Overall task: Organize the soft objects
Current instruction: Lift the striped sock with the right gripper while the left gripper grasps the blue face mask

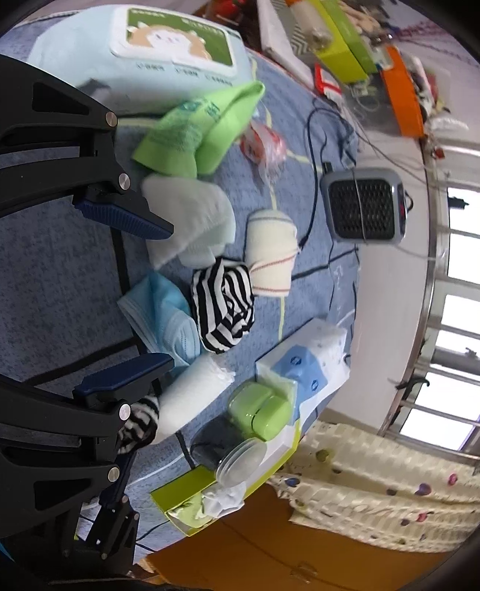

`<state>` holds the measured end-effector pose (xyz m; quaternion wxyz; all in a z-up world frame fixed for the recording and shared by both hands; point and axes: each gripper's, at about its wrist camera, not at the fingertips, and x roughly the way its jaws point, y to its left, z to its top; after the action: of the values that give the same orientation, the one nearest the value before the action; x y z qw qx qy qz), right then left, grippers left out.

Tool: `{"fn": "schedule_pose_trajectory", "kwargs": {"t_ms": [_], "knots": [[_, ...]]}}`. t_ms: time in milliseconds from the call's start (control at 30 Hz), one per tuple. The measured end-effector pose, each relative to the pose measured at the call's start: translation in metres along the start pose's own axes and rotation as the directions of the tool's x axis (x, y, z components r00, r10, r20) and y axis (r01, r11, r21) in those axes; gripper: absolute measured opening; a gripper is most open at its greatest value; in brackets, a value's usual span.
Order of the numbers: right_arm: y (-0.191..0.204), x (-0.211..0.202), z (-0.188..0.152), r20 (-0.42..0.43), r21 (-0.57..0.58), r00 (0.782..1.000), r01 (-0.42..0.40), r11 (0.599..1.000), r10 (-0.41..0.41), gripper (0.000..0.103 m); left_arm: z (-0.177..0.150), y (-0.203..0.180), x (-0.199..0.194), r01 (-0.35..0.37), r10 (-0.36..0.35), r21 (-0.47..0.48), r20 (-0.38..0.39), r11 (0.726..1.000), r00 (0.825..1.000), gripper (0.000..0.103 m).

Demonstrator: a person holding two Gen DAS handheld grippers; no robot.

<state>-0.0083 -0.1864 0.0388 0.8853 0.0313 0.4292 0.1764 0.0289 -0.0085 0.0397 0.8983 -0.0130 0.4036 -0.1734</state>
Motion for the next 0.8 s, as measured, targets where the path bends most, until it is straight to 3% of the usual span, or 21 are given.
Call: {"fn": "schedule_pose_trajectory", "kwargs": {"t_ms": [133,467,800], "knots": [[-0.008,-0.004,-0.004,-0.005,0.027,0.999,-0.031,0.999,0.031,0.013,0.003,-0.006,0.008,-0.009,0.009,0.032,-0.008,0.999,1.000,0.064],[-0.023,-0.019,-0.014,0.002,0.047,1.000,-0.011,0.999,0.011,0.013,0.002,-0.024,0.024,-0.014,0.017,0.112,-0.026,0.994,1.000,0.064],[-0.040,-0.027,-0.019,0.018,0.082,1.000,0.020,0.996,-0.022,0.013,-0.005,-0.041,0.027,0.075,-0.068,0.139,-0.053,0.987,0.996,0.063]]}}
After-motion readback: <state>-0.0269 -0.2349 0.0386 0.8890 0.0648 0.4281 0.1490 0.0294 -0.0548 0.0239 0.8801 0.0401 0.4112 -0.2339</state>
